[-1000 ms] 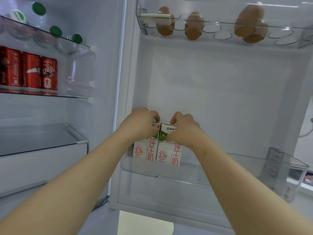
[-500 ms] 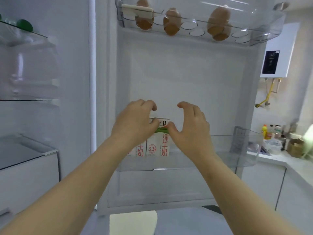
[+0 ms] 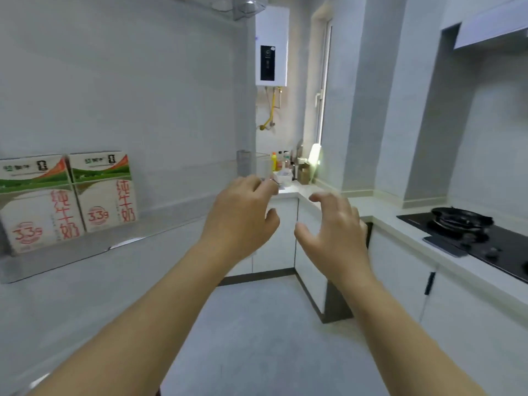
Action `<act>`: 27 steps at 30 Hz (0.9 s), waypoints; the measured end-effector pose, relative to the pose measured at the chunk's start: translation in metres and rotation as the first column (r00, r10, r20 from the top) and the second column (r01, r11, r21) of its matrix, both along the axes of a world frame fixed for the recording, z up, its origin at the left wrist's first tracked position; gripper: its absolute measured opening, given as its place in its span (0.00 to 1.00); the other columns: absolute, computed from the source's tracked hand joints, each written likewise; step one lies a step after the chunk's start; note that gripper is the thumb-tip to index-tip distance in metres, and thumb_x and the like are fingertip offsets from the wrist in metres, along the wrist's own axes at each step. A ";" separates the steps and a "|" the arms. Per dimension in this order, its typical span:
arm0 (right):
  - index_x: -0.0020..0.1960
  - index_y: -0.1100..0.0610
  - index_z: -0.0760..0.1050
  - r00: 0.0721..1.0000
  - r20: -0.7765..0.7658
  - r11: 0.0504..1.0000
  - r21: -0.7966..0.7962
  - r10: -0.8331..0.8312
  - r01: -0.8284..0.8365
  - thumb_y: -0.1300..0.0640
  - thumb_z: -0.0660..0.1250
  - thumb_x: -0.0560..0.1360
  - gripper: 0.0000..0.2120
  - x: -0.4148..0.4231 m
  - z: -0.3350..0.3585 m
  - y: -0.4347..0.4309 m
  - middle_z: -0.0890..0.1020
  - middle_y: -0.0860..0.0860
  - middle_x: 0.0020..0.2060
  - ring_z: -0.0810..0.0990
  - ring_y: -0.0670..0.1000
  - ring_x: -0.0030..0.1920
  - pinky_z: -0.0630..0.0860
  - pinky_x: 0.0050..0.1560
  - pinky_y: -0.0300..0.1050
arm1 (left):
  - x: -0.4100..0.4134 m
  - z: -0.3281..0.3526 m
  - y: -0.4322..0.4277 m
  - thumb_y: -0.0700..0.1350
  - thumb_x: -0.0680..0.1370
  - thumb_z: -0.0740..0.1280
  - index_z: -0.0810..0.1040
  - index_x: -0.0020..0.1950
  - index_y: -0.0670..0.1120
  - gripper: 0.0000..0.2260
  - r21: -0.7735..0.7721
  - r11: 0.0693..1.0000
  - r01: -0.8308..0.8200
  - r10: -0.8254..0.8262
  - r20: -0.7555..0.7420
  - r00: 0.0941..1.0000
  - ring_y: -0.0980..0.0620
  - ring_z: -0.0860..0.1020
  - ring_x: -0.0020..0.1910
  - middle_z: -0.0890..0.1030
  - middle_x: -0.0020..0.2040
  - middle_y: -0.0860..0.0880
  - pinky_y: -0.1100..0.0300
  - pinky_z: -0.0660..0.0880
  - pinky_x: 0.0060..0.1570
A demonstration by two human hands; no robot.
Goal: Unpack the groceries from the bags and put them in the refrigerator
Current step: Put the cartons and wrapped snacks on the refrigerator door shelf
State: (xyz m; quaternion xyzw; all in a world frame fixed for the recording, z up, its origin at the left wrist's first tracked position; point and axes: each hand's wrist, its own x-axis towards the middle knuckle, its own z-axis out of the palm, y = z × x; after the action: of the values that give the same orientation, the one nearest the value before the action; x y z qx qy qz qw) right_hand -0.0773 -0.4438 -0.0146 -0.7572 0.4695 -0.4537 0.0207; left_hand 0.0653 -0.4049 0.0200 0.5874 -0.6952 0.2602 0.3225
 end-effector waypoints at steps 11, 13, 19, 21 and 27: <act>0.68 0.48 0.64 0.876 -0.156 0.835 0.265 -0.457 0.483 0.48 0.62 0.74 0.22 -0.173 -0.071 0.013 0.66 0.46 0.67 0.64 0.50 0.66 0.60 0.65 0.49 | -0.175 -0.087 -0.073 0.47 0.79 0.60 0.68 0.67 0.48 0.17 0.299 0.848 0.438 -0.432 -0.089 0.897 0.49 0.68 0.62 0.71 0.64 0.49 0.58 0.68 0.59; 0.68 0.48 0.63 0.845 -0.168 0.790 0.300 -0.508 0.535 0.48 0.61 0.75 0.22 -0.204 -0.081 0.013 0.65 0.46 0.67 0.63 0.50 0.67 0.60 0.66 0.49 | -0.208 -0.098 -0.081 0.48 0.79 0.60 0.68 0.67 0.49 0.17 0.322 0.824 0.466 -0.472 -0.065 0.879 0.49 0.68 0.62 0.71 0.64 0.50 0.56 0.67 0.61; 0.67 0.48 0.63 0.770 -0.194 0.677 0.379 -0.608 0.630 0.48 0.61 0.75 0.22 -0.287 -0.104 0.002 0.66 0.46 0.67 0.64 0.50 0.66 0.60 0.66 0.48 | -0.299 -0.124 -0.110 0.49 0.79 0.59 0.67 0.68 0.50 0.17 0.388 0.749 0.537 -0.561 -0.060 0.825 0.51 0.68 0.63 0.71 0.64 0.52 0.60 0.63 0.60; 0.68 0.48 0.63 0.747 -0.214 0.642 0.398 -0.630 0.655 0.47 0.60 0.74 0.22 -0.312 -0.111 -0.005 0.65 0.46 0.67 0.64 0.51 0.67 0.60 0.66 0.48 | -0.326 -0.131 -0.120 0.49 0.79 0.59 0.67 0.68 0.50 0.17 0.410 0.728 0.550 -0.584 -0.050 0.810 0.51 0.68 0.63 0.71 0.65 0.52 0.60 0.63 0.60; 0.68 0.49 0.62 0.674 -0.235 0.521 0.476 -0.701 0.708 0.48 0.60 0.75 0.23 -0.390 -0.133 -0.020 0.66 0.48 0.67 0.64 0.52 0.67 0.61 0.66 0.49 | -0.415 -0.158 -0.151 0.48 0.78 0.60 0.68 0.67 0.50 0.17 0.482 0.643 0.595 -0.646 -0.076 0.760 0.51 0.68 0.62 0.72 0.64 0.52 0.59 0.64 0.61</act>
State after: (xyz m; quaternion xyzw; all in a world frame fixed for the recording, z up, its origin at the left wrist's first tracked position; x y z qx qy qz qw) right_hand -0.4669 -0.4639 -0.1473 -0.4679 0.8407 -0.2694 0.0408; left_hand -0.3496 -0.5562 -0.1380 0.3596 -0.9112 -0.0163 0.2002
